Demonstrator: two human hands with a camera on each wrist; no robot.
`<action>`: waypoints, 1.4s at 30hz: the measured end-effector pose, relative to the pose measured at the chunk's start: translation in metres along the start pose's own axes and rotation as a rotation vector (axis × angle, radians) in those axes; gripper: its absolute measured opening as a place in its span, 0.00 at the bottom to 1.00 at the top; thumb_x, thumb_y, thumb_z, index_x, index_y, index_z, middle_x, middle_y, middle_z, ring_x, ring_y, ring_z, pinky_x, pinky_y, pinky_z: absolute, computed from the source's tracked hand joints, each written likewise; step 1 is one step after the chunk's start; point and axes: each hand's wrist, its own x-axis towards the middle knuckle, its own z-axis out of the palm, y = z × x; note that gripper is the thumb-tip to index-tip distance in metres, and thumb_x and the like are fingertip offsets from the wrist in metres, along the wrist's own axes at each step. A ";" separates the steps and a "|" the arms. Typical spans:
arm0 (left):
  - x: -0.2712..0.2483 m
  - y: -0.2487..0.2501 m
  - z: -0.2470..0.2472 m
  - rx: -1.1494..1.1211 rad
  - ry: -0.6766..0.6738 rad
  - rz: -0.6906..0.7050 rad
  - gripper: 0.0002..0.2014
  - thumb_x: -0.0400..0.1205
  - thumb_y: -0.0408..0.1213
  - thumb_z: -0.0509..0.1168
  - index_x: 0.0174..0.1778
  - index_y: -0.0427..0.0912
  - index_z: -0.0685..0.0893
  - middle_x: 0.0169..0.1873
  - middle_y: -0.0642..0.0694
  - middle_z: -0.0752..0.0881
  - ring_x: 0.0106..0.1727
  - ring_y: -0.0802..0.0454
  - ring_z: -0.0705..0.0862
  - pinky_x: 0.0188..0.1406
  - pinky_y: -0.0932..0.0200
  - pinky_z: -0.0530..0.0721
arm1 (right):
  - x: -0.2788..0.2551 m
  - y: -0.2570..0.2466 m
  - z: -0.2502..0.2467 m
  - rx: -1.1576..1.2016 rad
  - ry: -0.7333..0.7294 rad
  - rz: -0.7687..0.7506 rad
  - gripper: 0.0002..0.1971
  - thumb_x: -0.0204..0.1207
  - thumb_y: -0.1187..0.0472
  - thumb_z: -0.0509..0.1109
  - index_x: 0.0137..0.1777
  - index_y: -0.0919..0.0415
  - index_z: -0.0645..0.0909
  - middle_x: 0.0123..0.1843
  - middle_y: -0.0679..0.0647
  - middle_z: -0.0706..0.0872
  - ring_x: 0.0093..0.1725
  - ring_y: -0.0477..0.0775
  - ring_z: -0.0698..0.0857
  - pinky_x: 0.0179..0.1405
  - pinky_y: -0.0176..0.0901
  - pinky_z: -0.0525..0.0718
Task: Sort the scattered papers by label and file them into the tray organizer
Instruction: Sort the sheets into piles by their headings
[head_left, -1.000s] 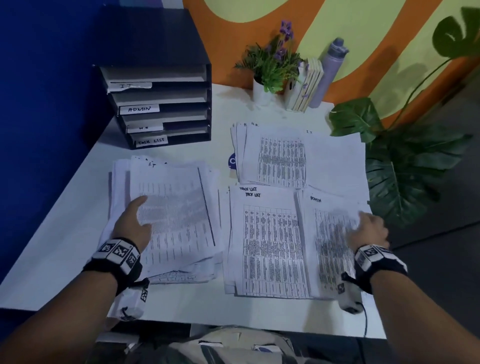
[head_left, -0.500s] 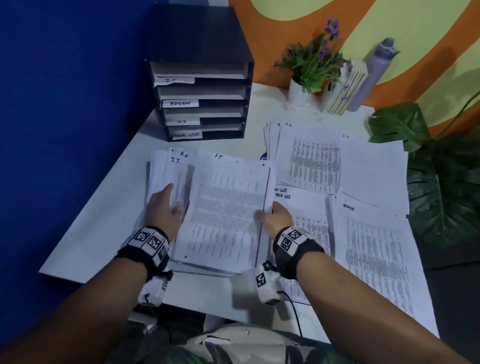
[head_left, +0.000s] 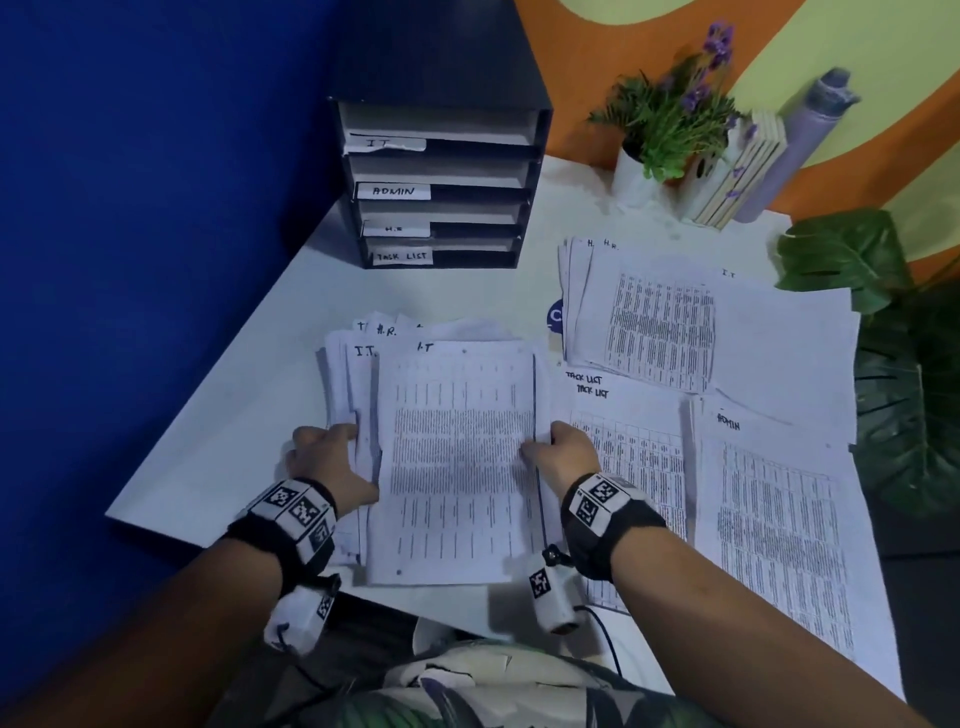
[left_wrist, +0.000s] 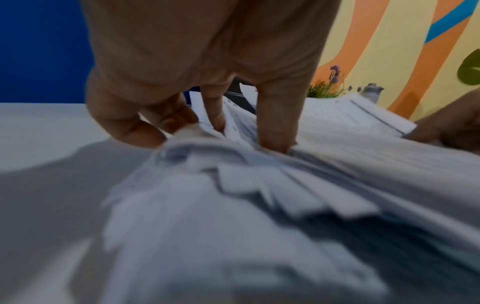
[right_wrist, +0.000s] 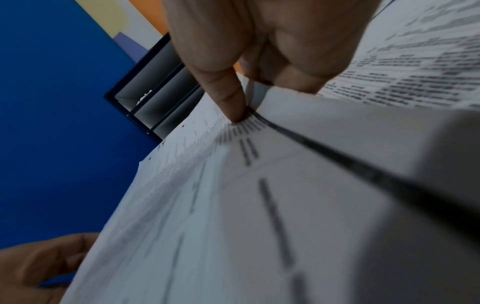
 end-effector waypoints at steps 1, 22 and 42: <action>-0.005 0.003 0.000 0.005 0.035 -0.006 0.33 0.69 0.46 0.77 0.71 0.50 0.75 0.71 0.42 0.63 0.71 0.39 0.68 0.71 0.52 0.70 | -0.002 0.003 -0.002 0.003 -0.003 -0.008 0.10 0.76 0.64 0.67 0.40 0.67 0.70 0.36 0.56 0.73 0.36 0.52 0.75 0.33 0.40 0.72; 0.000 0.046 0.015 -0.402 0.185 0.143 0.15 0.83 0.35 0.65 0.66 0.42 0.79 0.63 0.43 0.78 0.62 0.45 0.78 0.62 0.55 0.76 | 0.037 0.040 -0.022 0.212 0.068 0.083 0.23 0.61 0.44 0.72 0.53 0.52 0.74 0.53 0.55 0.81 0.54 0.53 0.80 0.65 0.53 0.80; 0.003 0.049 0.013 -0.533 0.116 0.160 0.11 0.85 0.32 0.60 0.63 0.39 0.78 0.58 0.41 0.83 0.52 0.46 0.80 0.49 0.56 0.82 | 0.017 0.024 -0.040 0.251 0.062 -0.020 0.05 0.77 0.64 0.70 0.43 0.66 0.80 0.39 0.59 0.84 0.39 0.57 0.83 0.40 0.43 0.80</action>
